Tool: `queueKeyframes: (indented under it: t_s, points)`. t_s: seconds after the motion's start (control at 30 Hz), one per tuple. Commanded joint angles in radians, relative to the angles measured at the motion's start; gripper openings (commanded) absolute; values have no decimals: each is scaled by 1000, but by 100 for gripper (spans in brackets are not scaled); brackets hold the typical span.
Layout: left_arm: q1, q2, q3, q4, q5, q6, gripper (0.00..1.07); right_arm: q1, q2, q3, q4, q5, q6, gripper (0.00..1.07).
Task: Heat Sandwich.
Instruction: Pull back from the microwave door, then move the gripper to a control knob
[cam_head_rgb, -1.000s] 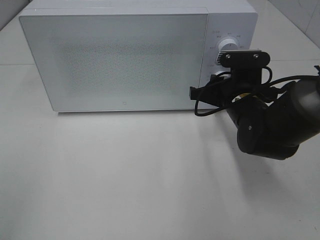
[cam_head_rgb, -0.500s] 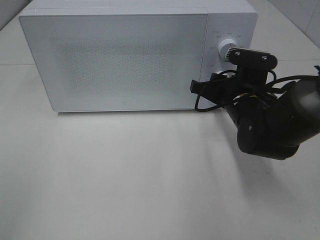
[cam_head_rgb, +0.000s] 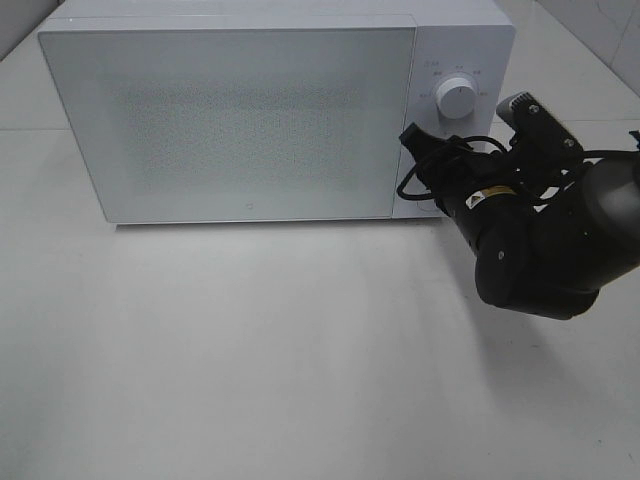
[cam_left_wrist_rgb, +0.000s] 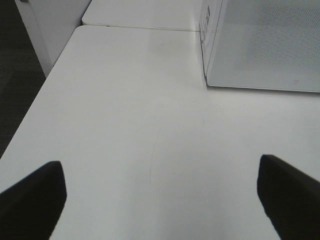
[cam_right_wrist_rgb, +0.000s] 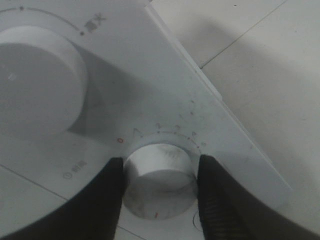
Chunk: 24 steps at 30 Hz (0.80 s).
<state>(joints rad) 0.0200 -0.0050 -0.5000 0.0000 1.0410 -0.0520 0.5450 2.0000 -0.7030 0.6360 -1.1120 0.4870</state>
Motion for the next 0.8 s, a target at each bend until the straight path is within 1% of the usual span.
queueKeyframes:
  t_s: [0.03, 0.07, 0.2, 0.53, 0.57, 0.8]
  points:
    - [2, -26, 3, 0, -5, 1, 98, 0, -1, -8, -11, 3, 134, 11]
    - [2, -26, 3, 0, -5, 1, 98, 0, -1, -8, -11, 3, 134, 11]
    - [2, -26, 3, 0, -5, 1, 98, 0, -1, -8, -2, 3, 309, 11]
    - [2, -26, 3, 0, -5, 1, 98, 0, -1, -8, -3, 3, 501, 11]
    - [2, -26, 3, 0, -5, 1, 98, 0, -1, -8, -5, 3, 566, 11]
    - [2, -26, 3, 0, -5, 1, 98, 0, -1, -8, -5, 2, 739, 11]
